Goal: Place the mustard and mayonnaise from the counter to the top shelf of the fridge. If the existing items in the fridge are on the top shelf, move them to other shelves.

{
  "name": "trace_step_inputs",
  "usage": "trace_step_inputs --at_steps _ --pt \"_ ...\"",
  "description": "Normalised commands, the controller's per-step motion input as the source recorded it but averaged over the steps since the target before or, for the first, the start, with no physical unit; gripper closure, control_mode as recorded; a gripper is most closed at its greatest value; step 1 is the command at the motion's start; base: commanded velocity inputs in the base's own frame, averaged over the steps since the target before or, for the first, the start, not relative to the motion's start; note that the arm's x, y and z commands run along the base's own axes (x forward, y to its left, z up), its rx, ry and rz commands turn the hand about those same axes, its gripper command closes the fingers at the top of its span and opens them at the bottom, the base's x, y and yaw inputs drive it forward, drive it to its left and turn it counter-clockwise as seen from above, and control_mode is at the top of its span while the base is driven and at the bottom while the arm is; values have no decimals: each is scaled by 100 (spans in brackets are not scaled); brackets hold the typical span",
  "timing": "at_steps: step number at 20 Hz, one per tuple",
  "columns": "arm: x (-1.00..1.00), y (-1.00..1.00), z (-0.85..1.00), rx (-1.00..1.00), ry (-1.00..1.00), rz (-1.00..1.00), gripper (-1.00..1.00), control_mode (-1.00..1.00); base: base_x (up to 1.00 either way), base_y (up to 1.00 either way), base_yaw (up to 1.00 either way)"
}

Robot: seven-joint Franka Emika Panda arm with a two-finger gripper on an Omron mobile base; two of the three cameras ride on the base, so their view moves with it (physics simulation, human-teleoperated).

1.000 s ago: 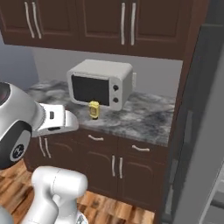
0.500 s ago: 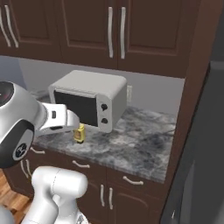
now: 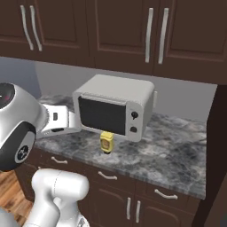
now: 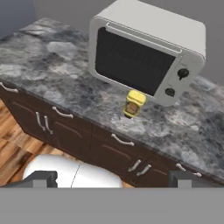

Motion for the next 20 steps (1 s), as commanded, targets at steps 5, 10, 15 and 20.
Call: trace_step_inputs --at_steps 5,10,15,20 --pt "0 0 0 0 0 0 -100 100 13 12 0" --pt "0 -57 -11 4 2 1 -100 -100 0 0 0" --pt "33 -85 -24 6 11 7 -100 -100 0 0 0" --pt "92 -30 -23 0 9 8 -100 -100 0 0 0"
